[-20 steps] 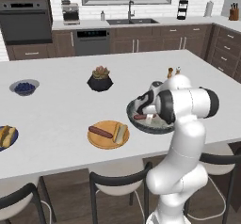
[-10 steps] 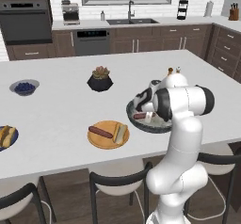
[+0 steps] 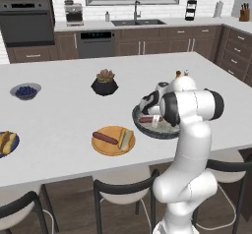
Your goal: Place one bun and one sausage from the bowl on each plate.
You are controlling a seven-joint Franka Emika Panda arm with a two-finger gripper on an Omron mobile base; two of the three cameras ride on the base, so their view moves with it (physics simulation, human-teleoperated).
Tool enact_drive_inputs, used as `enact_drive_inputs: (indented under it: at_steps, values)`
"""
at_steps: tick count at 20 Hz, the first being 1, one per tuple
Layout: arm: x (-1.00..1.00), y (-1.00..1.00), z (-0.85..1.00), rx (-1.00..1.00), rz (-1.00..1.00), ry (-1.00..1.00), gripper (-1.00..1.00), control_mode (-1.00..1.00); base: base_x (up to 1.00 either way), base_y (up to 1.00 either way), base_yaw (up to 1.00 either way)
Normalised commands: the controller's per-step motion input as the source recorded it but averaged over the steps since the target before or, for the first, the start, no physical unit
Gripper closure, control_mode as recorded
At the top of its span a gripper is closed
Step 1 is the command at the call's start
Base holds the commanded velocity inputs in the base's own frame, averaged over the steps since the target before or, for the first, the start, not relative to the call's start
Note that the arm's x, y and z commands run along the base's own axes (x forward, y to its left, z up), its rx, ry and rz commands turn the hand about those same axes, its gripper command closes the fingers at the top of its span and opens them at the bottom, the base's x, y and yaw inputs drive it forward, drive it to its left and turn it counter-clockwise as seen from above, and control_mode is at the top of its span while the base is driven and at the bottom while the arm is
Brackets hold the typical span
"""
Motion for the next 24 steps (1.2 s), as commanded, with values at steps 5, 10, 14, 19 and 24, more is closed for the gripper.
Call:
enact_drive_inputs:
  at_steps: [5,10,14,19,24]
  values:
    - [-0.32,-0.13,0.49,0.0,-0.16,0.0,1.0,-1.0,0.0,0.0,0.0]
    - [-0.5,-0.16,0.73,0.0,-0.36,0.0,1.0,-1.0,0.0,0.0,0.0]
    - [-0.46,-0.16,0.76,0.0,-0.46,0.03,1.0,-1.0,0.0,0.0,0.0]
    - [-0.56,-0.22,0.6,0.07,-0.5,0.04,1.0,-1.0,0.0,0.0,0.0]
    - [-0.61,-0.07,0.6,0.11,-0.42,0.0,1.0,-1.0,0.0,0.0,0.0]
